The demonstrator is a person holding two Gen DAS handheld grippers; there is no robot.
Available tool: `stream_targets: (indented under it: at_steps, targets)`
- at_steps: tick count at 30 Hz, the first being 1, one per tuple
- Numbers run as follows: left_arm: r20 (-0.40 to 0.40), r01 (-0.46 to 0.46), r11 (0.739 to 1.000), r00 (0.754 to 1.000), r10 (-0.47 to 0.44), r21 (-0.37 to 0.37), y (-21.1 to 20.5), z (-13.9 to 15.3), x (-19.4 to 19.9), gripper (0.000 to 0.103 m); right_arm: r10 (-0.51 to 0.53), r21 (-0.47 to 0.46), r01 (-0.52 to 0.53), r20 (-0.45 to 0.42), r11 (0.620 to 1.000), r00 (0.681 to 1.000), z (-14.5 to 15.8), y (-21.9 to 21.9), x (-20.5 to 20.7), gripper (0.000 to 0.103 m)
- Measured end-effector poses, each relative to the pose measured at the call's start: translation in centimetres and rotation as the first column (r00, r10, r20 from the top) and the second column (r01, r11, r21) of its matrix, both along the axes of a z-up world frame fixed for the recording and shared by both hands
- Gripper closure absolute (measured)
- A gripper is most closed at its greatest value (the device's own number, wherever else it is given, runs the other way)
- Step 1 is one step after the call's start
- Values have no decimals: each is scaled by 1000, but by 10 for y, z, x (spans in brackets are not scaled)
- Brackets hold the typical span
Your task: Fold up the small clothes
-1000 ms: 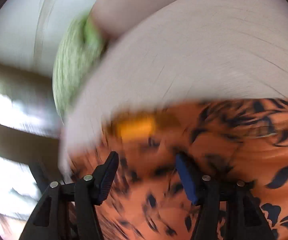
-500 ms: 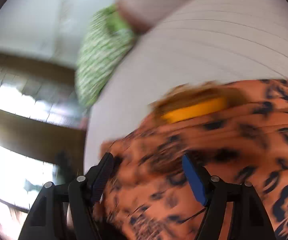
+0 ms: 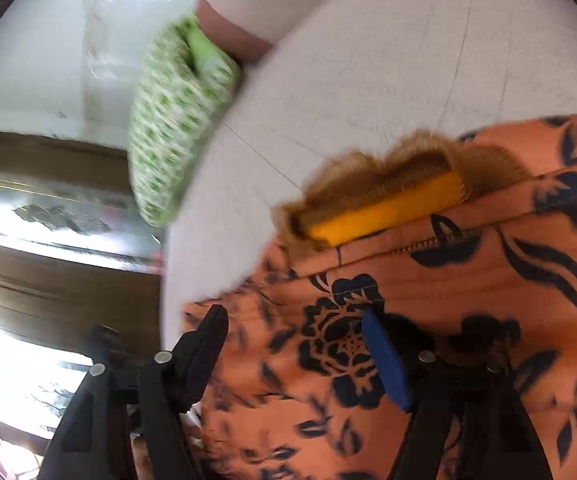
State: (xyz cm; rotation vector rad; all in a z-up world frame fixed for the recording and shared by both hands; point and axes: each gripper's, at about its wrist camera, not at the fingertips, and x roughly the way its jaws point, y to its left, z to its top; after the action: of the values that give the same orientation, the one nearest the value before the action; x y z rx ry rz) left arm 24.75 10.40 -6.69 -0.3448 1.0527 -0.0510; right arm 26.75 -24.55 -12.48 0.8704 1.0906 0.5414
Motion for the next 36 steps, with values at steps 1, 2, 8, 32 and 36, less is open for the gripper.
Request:
stream_targets:
  at_steps: [1,2,8,32,36]
  targets:
    - [16,-6,1000,1000,6,17,2,6,-5,56,27,-41,-24,67,999,997,18,-5,-14,30]
    - [30,-5,1000,1000,4,28,3,12,-11,56,40,-64,-34,93,997,995,27,-9,-21,30]
    - [106,81,993,990,-90,87,-19,32,-77,54,-68,-160,88,125,983,990,40,-132,-108,22]
    - [71,146,942,982,-175,303,-64,-2,-122,36,-207,-223,224,97,949,974,48,-194,-98,29]
    - [30,147,925,985,-168,349,-61,-23,-118,28,-277,-303,264,-1,916,961,2,-214,-60,30]
